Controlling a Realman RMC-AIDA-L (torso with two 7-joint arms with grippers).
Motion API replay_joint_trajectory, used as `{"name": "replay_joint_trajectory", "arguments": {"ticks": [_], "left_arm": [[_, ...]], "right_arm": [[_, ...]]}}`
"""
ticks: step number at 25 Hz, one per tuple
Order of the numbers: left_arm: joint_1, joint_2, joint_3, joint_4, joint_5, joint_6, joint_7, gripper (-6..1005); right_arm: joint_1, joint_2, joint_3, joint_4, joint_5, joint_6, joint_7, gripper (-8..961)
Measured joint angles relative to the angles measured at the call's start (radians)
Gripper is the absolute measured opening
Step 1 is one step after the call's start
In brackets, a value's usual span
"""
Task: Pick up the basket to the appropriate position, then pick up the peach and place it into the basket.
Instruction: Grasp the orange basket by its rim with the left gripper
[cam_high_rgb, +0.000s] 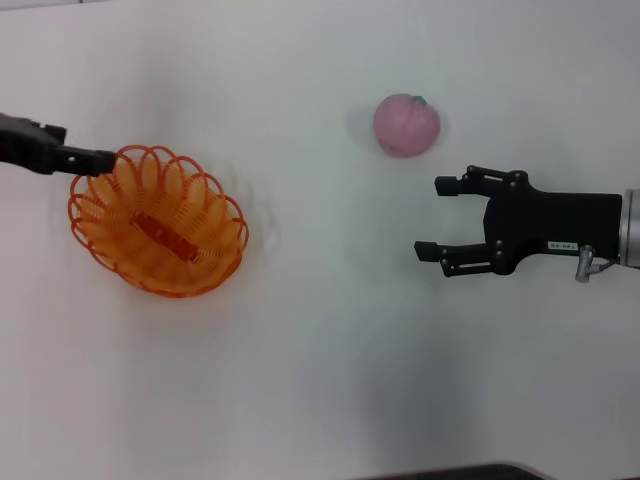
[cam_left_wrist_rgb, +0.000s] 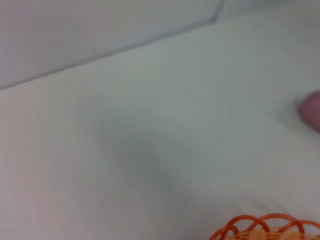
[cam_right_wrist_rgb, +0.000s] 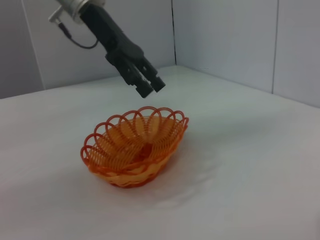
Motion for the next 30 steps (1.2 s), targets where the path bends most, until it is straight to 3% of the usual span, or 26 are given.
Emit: {"name": "replay_joint_trajectory", "arguments": {"ticks": [7,13,19,30], "left_arm": [[-0.16,0.01,0.037,-0.096,0.21,-0.01,-0.027,816],[-0.225,-0.001,0.084,-0.187,0.317,-0.062,-0.054,804],[-0.233,-0.019,0.127,-0.216,0.344,-0.107,-0.065,792],[-0.208,-0.031,0.18,-0.196,0.351,-0.164,-0.1,770]], "right_arm": [[-0.001,0.0,0.0,0.0,0.0,0.0,0.0,942],[0.001,0.0,-0.002,0.0,0.0,0.001,0.0,942],[0.002,0.0,-0.002,-0.001,0.0,0.001,0.0,943],[0.002,0.0,-0.002,0.004,-0.003,0.001,0.0,943]]}}
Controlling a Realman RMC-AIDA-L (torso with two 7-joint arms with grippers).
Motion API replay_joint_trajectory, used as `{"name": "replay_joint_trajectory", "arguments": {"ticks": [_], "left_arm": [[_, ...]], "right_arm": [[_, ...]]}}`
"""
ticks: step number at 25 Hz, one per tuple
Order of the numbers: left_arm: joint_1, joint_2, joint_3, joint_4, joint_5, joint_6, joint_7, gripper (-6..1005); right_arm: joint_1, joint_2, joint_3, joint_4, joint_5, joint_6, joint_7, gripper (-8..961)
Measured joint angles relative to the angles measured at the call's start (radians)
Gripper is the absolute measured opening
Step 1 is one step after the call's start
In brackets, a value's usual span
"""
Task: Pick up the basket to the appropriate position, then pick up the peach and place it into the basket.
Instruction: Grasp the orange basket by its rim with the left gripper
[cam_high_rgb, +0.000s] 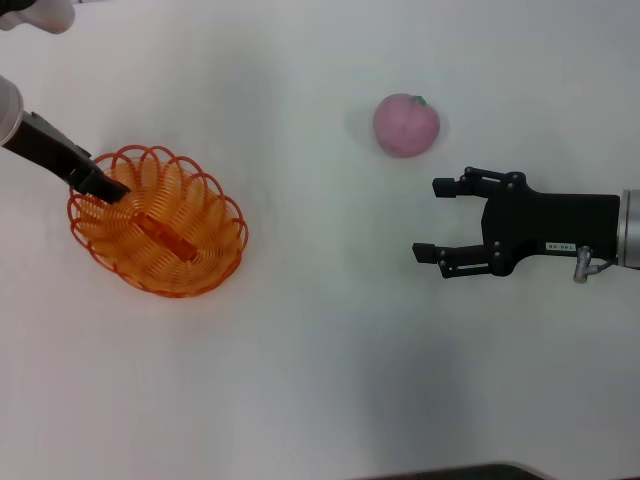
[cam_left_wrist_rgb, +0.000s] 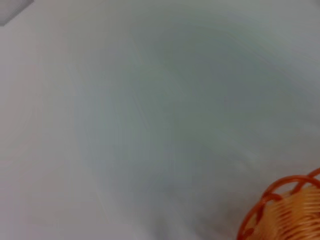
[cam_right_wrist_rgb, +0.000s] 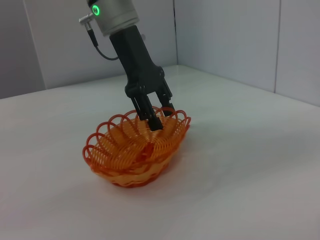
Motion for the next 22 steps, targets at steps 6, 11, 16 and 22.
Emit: {"name": "replay_joint_trajectory", "arguments": {"ticks": [6,11,16,22], "left_arm": [[0.003,0.001,0.052,0.003,0.001,0.003,-0.017,758],[0.005,-0.002,0.075,0.004,0.001,0.004,-0.024,556],[0.0,0.0,0.069,0.011,0.001,0.015,-0.041,274],[0.0,0.003,0.069,0.015,0.001,0.018,-0.063,204]], "right_arm": [[0.0,0.0,0.0,-0.001,0.001,0.0,0.0,943],[0.0,0.0,0.0,-0.001,0.002,0.001,-0.001,943],[0.002,0.0,0.001,-0.001,0.003,0.002,-0.001,944],[0.008,0.0,0.001,0.001,0.003,0.002,-0.003,944]]}}
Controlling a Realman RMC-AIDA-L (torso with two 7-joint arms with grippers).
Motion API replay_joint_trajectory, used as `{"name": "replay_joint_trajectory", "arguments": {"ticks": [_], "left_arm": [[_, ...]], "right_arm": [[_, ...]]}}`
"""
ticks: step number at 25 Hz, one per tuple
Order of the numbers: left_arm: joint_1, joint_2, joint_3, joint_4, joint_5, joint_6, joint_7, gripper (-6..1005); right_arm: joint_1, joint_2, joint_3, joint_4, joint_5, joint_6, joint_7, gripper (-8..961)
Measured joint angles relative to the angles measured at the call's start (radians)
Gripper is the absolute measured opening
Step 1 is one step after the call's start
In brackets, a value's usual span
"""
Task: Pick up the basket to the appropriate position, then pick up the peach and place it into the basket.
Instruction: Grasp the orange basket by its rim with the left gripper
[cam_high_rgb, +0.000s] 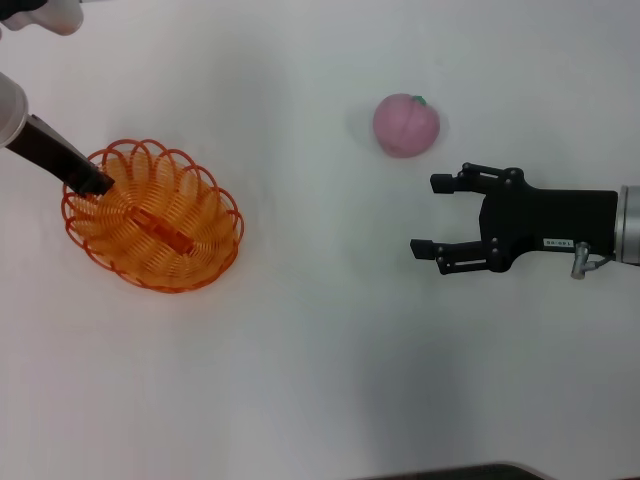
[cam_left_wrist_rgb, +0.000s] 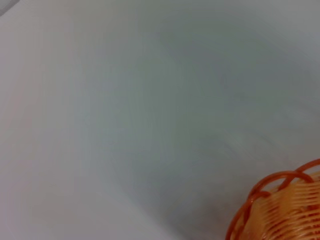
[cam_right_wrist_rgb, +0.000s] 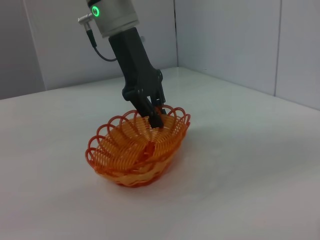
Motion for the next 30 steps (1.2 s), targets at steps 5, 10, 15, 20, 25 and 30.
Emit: {"name": "replay_joint_trajectory", "arguments": {"ticks": [5,10,15,20,25,30], "left_arm": [[-0.003,0.002,-0.005,0.012,0.0,0.039,-0.045,179],[-0.026,0.004,-0.116,0.032,-0.013,0.132,-0.101,153],[-0.049,0.006,-0.223,0.019,-0.02,0.203,-0.148,128],[-0.049,0.014,-0.285,0.017,-0.056,0.252,-0.222,102],[-0.04,0.019,-0.3,0.001,-0.108,0.289,-0.27,63],[-0.03,0.004,-0.314,-0.01,-0.159,0.312,-0.326,63]], "right_arm": [[0.0,0.0,-0.001,0.001,0.0,0.0,0.002,944],[-0.001,0.001,-0.001,0.0,0.0,-0.008,0.003,943],[-0.005,-0.001,0.0,0.002,0.0,-0.009,0.002,942],[-0.006,0.0,0.0,0.002,0.0,-0.009,0.002,944],[-0.006,0.003,-0.001,0.006,0.0,-0.004,0.003,942],[-0.007,0.003,0.006,0.016,0.0,-0.007,0.004,944]]}}
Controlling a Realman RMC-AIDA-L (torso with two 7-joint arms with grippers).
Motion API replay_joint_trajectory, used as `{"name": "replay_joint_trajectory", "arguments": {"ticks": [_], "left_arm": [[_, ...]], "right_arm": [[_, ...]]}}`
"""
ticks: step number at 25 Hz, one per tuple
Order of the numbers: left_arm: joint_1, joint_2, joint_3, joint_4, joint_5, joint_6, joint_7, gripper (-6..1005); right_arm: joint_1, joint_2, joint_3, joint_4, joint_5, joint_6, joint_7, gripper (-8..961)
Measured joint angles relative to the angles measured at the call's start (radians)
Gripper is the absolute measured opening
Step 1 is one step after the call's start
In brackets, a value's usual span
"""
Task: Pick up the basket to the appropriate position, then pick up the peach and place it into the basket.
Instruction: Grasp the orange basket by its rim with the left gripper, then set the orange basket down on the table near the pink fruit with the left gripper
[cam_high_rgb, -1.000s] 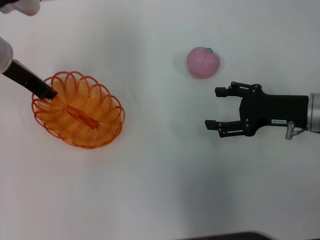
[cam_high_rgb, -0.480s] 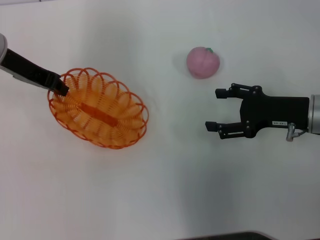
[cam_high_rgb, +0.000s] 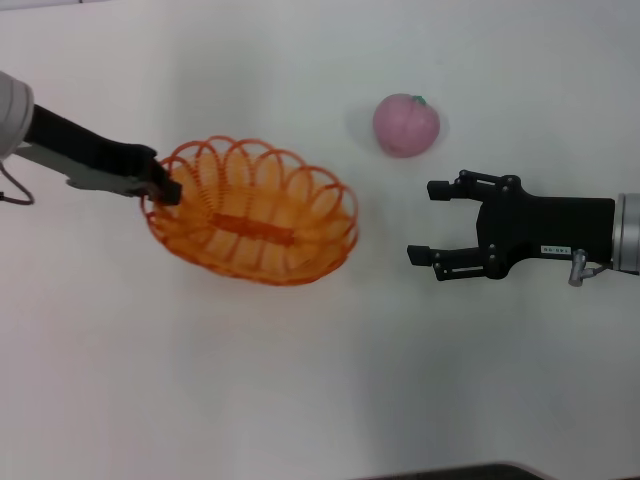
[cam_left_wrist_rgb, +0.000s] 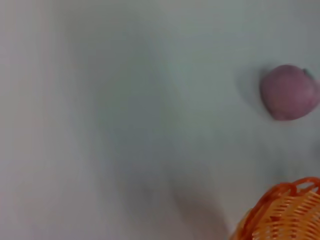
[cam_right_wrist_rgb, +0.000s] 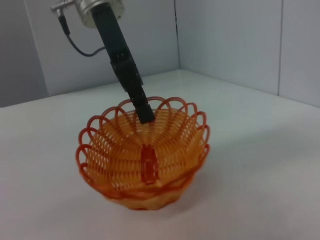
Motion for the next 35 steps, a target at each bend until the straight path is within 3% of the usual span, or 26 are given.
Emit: {"name": "replay_joint_trajectory", "arguments": {"ticks": [5,12,14,21,29,35], "left_arm": [[0.058,-0.015,-0.038,0.025,-0.123,0.024,-0.08,63],[0.121,-0.084,-0.035,0.082,-0.145,-0.015,-0.135,62],[0.135,-0.09,-0.032,0.084,-0.156,-0.025,-0.139,62],[0.211,-0.091,0.015,0.084,-0.205,-0.1,-0.142,63],[0.251,-0.093,0.126,0.084,-0.211,-0.153,-0.178,62],[0.263,-0.096,0.14,0.088,-0.225,-0.197,-0.182,63]], "right_arm": [[-0.003,0.0,0.002,0.003,0.001,-0.008,0.017,942],[-0.017,-0.001,-0.007,0.023,-0.004,-0.031,-0.042,942],[-0.02,-0.001,-0.001,0.035,-0.002,-0.045,-0.085,942],[-0.03,-0.003,0.007,0.05,0.014,-0.05,-0.148,943],[-0.038,-0.007,0.039,0.039,0.015,-0.042,-0.15,943],[-0.044,-0.007,0.042,0.032,0.015,-0.039,-0.15,943]]}}
